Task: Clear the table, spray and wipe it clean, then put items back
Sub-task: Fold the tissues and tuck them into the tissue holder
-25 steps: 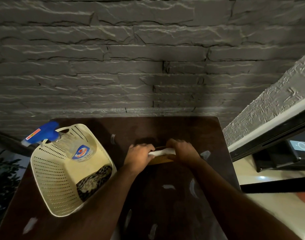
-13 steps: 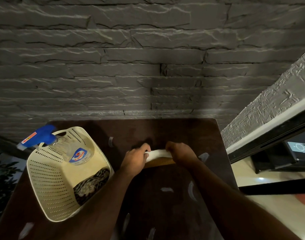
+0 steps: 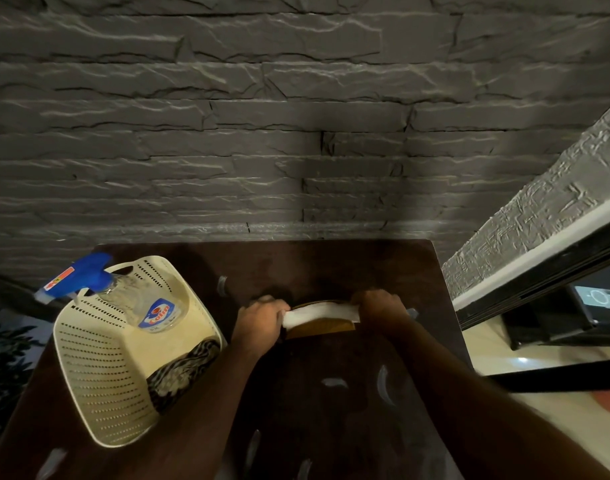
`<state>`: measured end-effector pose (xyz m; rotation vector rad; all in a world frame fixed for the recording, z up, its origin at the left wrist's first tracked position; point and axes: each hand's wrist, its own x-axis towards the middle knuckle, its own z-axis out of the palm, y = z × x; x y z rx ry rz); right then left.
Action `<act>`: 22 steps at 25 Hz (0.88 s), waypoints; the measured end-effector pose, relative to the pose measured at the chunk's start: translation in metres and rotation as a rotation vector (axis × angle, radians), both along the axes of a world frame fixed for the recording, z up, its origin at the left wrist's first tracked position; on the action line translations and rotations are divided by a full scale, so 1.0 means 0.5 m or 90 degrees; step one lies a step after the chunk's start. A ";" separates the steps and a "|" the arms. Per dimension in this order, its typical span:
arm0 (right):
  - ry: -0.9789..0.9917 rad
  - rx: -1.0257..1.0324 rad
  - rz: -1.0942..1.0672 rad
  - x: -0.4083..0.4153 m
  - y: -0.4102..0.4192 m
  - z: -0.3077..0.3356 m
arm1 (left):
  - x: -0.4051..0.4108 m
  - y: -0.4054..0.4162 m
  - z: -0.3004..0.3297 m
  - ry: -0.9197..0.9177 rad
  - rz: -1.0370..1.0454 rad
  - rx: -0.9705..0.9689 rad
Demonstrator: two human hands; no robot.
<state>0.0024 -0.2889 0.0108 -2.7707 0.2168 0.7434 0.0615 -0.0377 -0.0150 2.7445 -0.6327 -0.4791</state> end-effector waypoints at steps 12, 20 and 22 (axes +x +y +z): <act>-0.093 -0.028 0.142 0.003 0.050 0.015 | -0.027 -0.032 0.048 -0.105 -0.170 0.083; -0.102 -0.029 0.117 0.003 0.034 0.008 | -0.017 -0.034 0.051 -0.088 -0.137 0.106; -0.133 -0.060 0.092 0.002 0.024 0.009 | -0.018 -0.029 0.047 -0.077 -0.101 0.095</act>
